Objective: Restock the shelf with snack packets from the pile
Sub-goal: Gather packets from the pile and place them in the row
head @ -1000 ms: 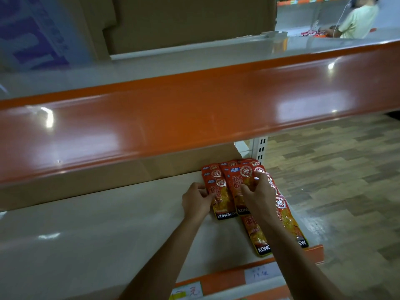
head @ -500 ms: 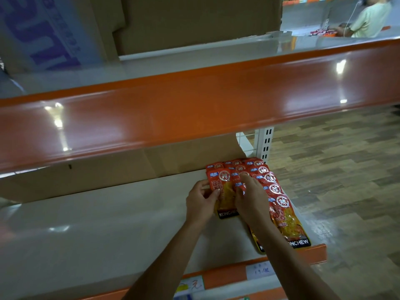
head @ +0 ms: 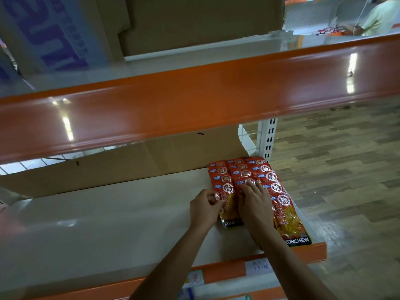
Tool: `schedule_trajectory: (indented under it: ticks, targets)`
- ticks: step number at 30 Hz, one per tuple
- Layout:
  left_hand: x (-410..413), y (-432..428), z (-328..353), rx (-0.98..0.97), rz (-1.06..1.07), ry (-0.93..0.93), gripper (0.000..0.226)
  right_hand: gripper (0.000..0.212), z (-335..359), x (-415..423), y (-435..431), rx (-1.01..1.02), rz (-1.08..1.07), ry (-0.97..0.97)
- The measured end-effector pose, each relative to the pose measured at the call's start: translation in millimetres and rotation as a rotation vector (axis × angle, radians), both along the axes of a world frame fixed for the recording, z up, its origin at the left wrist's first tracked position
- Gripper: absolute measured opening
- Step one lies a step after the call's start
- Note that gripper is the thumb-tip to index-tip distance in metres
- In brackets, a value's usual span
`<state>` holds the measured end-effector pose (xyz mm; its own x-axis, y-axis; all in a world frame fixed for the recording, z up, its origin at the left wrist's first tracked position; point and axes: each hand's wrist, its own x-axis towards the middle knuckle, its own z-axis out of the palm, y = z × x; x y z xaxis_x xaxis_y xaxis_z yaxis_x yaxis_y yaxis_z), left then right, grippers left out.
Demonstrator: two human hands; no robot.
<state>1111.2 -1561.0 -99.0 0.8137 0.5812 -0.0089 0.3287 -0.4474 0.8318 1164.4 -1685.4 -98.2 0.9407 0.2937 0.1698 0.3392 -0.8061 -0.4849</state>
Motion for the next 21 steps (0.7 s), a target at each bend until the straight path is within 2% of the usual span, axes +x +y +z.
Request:
schedule_trajectory:
  ticks: [3,11,21]
  targets:
    - [0,-3,1,0.085,-0.002,0.036,0.04,0.041,0,0,0,-0.014,0.003,-0.002]
    - [-3,-1,2,0.156,0.028,0.03,0.046,0.042,2,-7,1,-0.004,0.01,-0.038]
    - [-53,64,6,0.443,0.079,0.069,0.037,0.042,7,-59,74,0.024,0.255,-0.063]
